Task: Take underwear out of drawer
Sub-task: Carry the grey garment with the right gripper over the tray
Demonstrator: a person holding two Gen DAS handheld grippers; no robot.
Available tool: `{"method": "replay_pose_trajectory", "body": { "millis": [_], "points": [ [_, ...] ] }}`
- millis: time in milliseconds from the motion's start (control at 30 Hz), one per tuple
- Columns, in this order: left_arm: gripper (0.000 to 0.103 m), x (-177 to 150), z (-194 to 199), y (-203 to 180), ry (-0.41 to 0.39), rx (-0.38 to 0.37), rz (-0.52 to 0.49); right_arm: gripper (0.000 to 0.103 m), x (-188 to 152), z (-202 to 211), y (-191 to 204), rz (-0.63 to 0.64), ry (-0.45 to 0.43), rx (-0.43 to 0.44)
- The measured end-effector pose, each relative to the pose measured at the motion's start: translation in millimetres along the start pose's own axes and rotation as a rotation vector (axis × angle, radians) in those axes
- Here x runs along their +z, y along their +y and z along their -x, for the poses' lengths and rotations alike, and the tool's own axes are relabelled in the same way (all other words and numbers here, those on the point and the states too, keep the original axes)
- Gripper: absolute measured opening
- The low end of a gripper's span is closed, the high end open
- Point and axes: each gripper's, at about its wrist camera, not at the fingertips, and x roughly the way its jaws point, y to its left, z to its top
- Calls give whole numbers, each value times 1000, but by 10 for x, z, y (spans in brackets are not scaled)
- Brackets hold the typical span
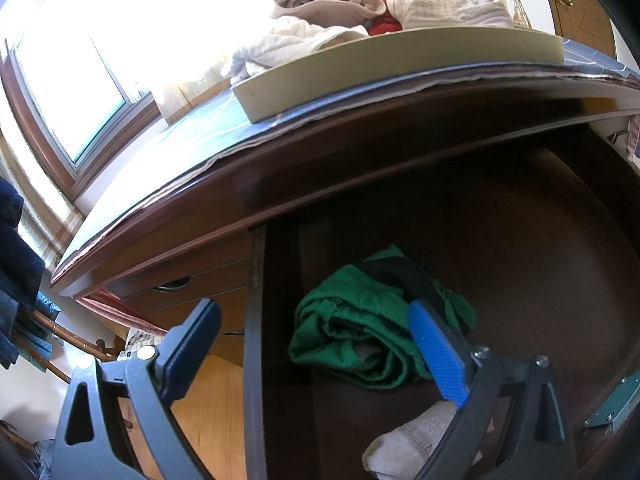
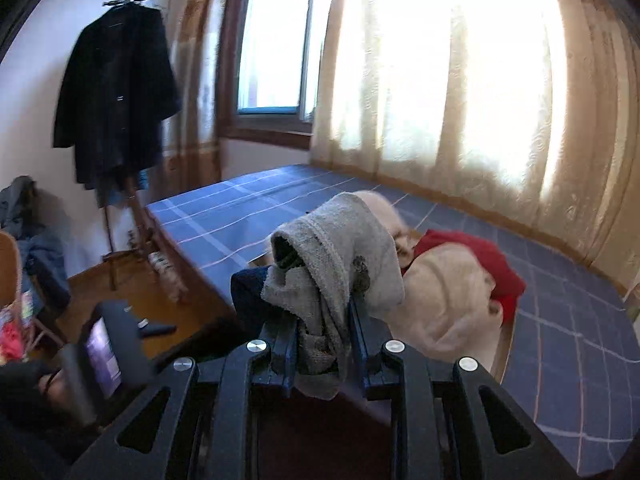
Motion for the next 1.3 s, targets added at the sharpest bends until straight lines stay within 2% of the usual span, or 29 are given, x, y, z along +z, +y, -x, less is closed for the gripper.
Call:
{"method": "replay_pose_trajectory", "body": {
  "millis": [167, 367, 567, 767, 1033, 1300],
  "points": [
    [96, 8, 10, 10, -4, 0, 5, 25, 102, -369, -65, 33, 14, -98],
    [96, 11, 11, 26, -4, -1, 7, 25, 160, -906, -213, 24, 103, -204],
    [96, 15, 2, 33, -2, -2, 6, 25, 149, -1266, -265, 31, 166, -229],
    [96, 14, 1, 33, -2, -2, 6, 25, 142, -1411, -216, 60, 202, -268],
    [96, 15, -1, 36, -2, -3, 6, 25, 87, -1618, -41, 181, 249, -342],
    [96, 12, 2, 31, -3, -2, 6, 28, 77, -1635, -67, 153, 248, -332]
  ]
}}
